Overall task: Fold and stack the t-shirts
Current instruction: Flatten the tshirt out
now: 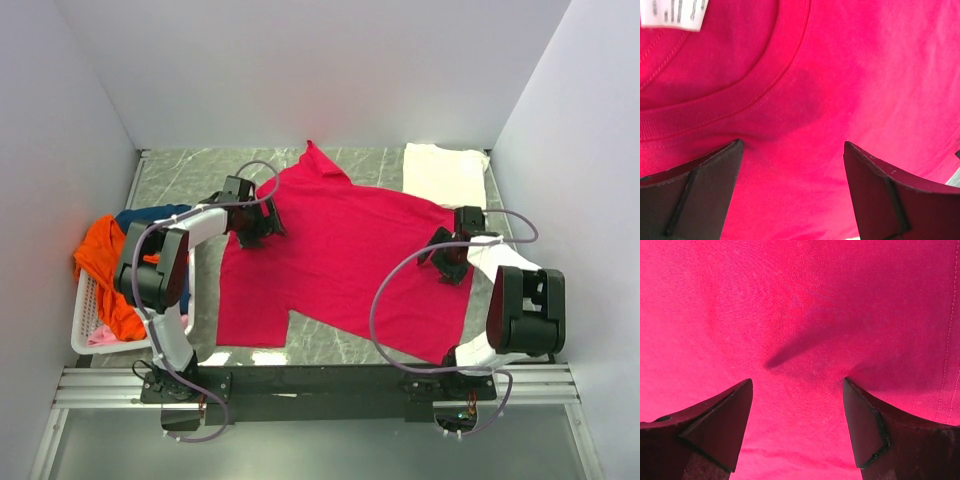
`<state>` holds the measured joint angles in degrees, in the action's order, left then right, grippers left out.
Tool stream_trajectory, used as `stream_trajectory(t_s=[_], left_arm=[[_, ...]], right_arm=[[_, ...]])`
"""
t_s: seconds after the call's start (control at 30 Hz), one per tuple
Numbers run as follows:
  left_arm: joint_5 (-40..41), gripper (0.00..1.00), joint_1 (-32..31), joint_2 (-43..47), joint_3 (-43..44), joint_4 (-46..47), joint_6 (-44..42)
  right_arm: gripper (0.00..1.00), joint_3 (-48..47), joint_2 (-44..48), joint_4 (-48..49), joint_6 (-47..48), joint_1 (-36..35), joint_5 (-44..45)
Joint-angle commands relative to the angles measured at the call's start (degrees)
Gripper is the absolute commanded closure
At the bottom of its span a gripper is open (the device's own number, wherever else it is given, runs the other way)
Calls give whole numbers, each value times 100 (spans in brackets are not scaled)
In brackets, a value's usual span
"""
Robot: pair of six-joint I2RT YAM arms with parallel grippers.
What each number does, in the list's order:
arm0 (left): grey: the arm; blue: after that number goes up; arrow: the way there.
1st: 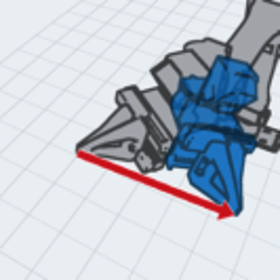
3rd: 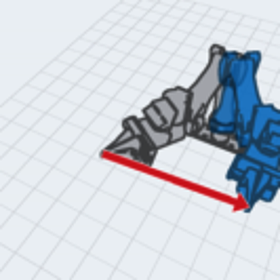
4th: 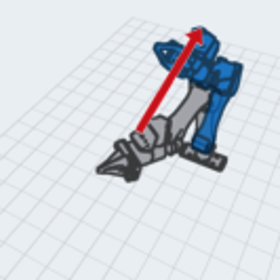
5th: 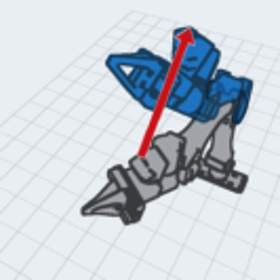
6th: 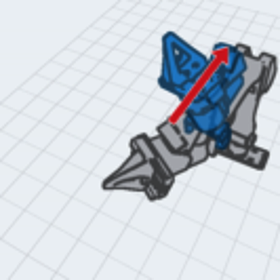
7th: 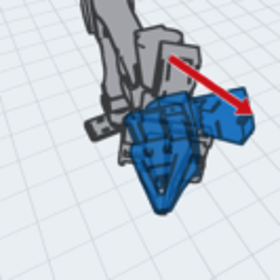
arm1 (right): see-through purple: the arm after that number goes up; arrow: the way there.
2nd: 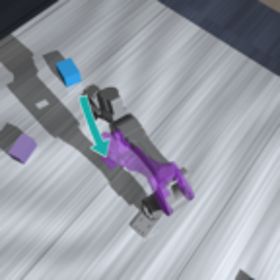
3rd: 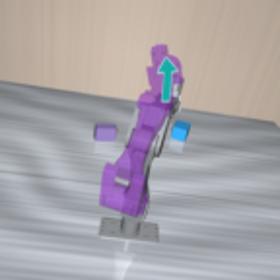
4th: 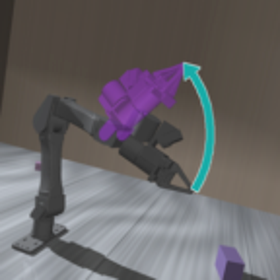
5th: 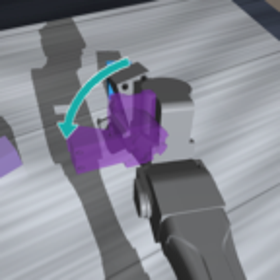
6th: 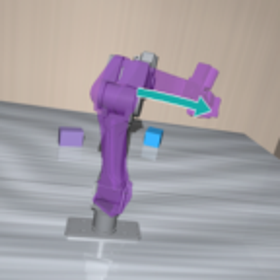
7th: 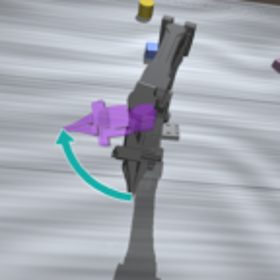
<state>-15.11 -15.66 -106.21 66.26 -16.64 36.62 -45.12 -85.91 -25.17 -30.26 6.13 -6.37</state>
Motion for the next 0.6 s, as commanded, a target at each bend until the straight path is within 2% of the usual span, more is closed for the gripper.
stream_trajectory(t_s=[0.0,0.3,0.57], left_arm=[[184,11,37,-496,281,56,-234],[263,12,98,-1489,1625,-357,-489],[-88,11,169,-2630,3462,-542,-665]], right_arm=[[21,-242,-399,-93,-15,-33,250],[21,-1173,-1208,-400,-6,-33,382],[21,-2342,-2016,-796,108,-33,531]])
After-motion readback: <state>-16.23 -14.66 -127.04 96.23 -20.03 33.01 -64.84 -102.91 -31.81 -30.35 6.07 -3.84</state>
